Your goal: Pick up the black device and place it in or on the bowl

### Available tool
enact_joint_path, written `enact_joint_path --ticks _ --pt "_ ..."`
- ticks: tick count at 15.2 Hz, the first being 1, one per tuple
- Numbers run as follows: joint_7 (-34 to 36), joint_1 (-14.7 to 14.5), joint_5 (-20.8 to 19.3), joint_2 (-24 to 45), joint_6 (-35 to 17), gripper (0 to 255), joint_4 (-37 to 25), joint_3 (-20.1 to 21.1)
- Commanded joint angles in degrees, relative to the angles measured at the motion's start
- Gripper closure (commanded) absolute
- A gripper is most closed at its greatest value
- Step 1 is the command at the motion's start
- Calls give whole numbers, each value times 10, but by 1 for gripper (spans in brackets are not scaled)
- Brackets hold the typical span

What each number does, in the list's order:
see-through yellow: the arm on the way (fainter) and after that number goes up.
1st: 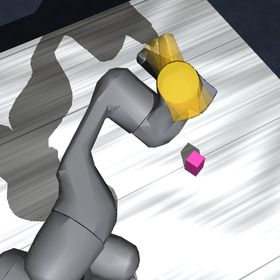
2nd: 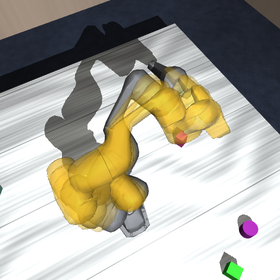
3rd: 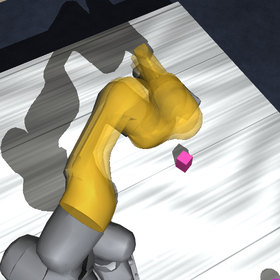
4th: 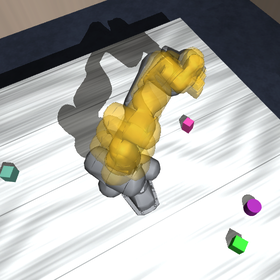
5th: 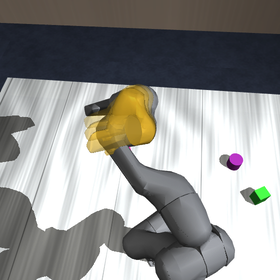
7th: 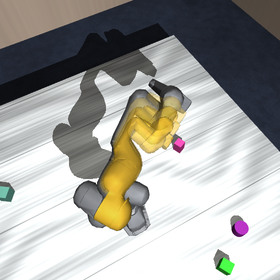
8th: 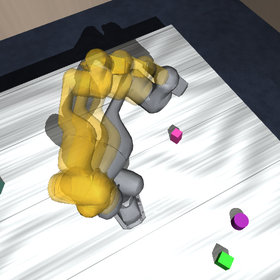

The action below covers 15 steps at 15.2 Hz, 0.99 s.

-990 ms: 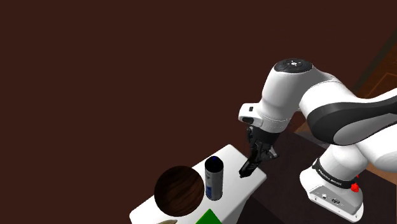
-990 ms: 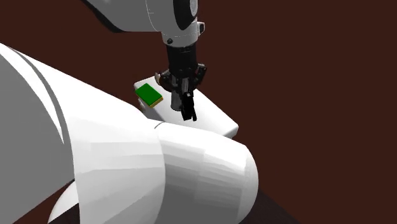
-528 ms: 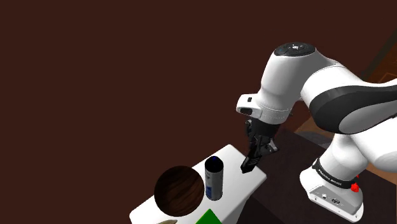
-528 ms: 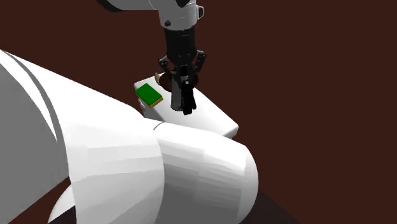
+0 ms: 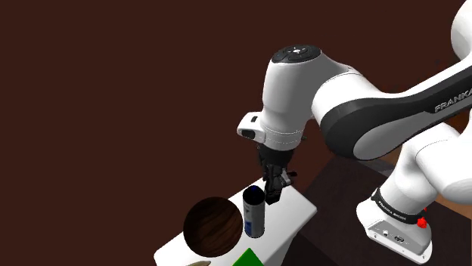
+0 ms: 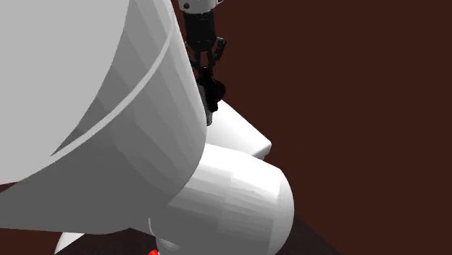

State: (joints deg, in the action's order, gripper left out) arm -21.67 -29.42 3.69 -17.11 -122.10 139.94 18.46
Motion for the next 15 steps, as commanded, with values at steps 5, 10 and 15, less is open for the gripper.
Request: enact_joint_path --ticks 5,10,15 --pt "47 7 -45 130 30 255 -154 22" --pt "86 -3 -88 242 72 255 -298 32" --pt "94 -7 -98 264 48 255 -295 31"
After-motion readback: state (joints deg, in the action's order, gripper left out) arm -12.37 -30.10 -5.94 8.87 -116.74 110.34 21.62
